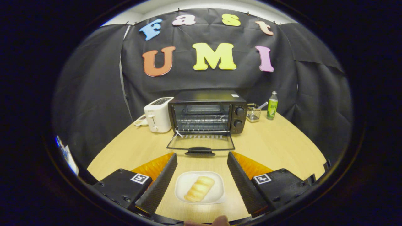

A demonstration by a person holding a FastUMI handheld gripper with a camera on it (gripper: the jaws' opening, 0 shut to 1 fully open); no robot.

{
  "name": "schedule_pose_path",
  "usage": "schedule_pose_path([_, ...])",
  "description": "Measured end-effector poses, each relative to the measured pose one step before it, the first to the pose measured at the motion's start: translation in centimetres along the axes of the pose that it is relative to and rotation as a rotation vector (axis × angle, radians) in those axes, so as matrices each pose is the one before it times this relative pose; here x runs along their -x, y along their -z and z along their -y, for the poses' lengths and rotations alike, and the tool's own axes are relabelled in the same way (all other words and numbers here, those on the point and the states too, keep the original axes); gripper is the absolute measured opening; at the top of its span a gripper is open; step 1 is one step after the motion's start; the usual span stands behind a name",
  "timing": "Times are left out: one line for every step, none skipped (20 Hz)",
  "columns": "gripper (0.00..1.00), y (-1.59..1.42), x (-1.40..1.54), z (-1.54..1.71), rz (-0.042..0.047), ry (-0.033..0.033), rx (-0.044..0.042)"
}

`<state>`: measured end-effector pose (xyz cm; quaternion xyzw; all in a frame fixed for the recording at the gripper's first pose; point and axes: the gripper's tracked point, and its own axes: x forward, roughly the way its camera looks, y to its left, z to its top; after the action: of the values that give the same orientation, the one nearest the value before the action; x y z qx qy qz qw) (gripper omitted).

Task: Open the toaster oven, put the food inside, and close the toaster oven door.

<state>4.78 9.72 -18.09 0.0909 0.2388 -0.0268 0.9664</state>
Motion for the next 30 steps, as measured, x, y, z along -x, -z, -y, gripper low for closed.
schedule_pose_path([1.00,0.722,-0.241,0.074,-0.02069,0.00384,-0.00807])
schedule_pose_path([1.00,0.678,-0.335,0.147,-0.02120,0.00600,-0.00081])
schedule_pose_path([1.00,0.922,-0.486,0.042,-0.02258,0.00355,-0.00019])
schedule_pose_path([1.00,0.906,-0.559,-0.004,-0.02753,0.00090,-0.00314])
schedule_pose_path([1.00,1.038,-0.655,0.060,-0.03120,0.00078,-0.00664])
schedule_pose_path([1.00,0.957,-0.749,0.009,-0.03137,-0.00010,-0.00817])
schedule_pose_path([1.00,0.956,-0.711,0.033,-0.02959,0.00292,-0.00905])
schedule_pose_path([1.00,0.739,-0.694,0.114,-0.02311,0.00499,-0.00577])
schedule_pose_path([1.00,0.734,-0.664,0.163,-0.02047,0.00824,-0.00105])
schedule_pose_path([1.00,0.648,-0.562,0.102,-0.01894,0.00709,-0.00131])
schedule_pose_path([1.00,0.688,-0.571,-0.025,-0.01716,0.00308,-0.00164])
schedule_pose_path([1.00,0.529,-0.498,0.054,-0.01681,0.00301,-0.00451])
schedule_pose_path([1.00,0.507,-0.516,-0.025,-0.01471,-0.00027,-0.00471])
schedule_pose_path([1.00,0.330,-0.455,-0.002,-0.01125,-0.00046,-0.00630])
schedule_pose_path([1.00,0.388,-0.363,-0.006,-0.01132,0.00048,-0.00597])
schedule_pose_path([0.99,0.202,-0.349,0.008,-0.00660,0.00125,-0.00551])
schedule_pose_path([0.99,0.271,-0.353,-0.005,-0.00704,0.00191,-0.00227])
schedule_pose_path([0.96,0.224,-0.280,-0.073,-0.00807,0.00033,-0.00163])
schedule_pose_path([0.93,0.170,-0.233,-0.182,-0.00318,-0.00443,-0.00345])
schedule_pose_path([0.92,0.187,-0.248,-0.045,-0.00251,0.00194,0.00165])
schedule_pose_path([0.90,0.136,-0.228,0.022,0.00264,0.00229,-0.00096])
schedule_pose_path([0.89,0.301,-0.179,-0.160,-0.01071,-0.00167,-0.00528])
schedule_pose_path([0.87,-0.239,-0.044,-0.080,0.01940,0.00678,0.00780])
schedule_pose_path([0.86,0.362,-0.085,-0.018,-0.00801,0.00508,0.00937])
schedule_pose_path([0.79,-0.139,0.030,-0.008,0.00945,0.00275,0.00351])
schedule_pose_path([0.73,0.101,0.044,-0.122,-0.00570,-0.00312,-0.00183])
schedule_pose_path([0.67,-0.010,0.092,-0.027,0.00385,-0.00097,-0.00768])
schedule_pose_path([0.59,-0.078,0.123,-0.002,0.00095,0.00379,0.00164])
schedule_pose_path([0.56,-0.124,0.143,0.088,0.00753,0.00531,0.00417])
schedule_pose_path([0.52,-0.285,0.259,-0.032,0.01122,-0.00043,0.00098])
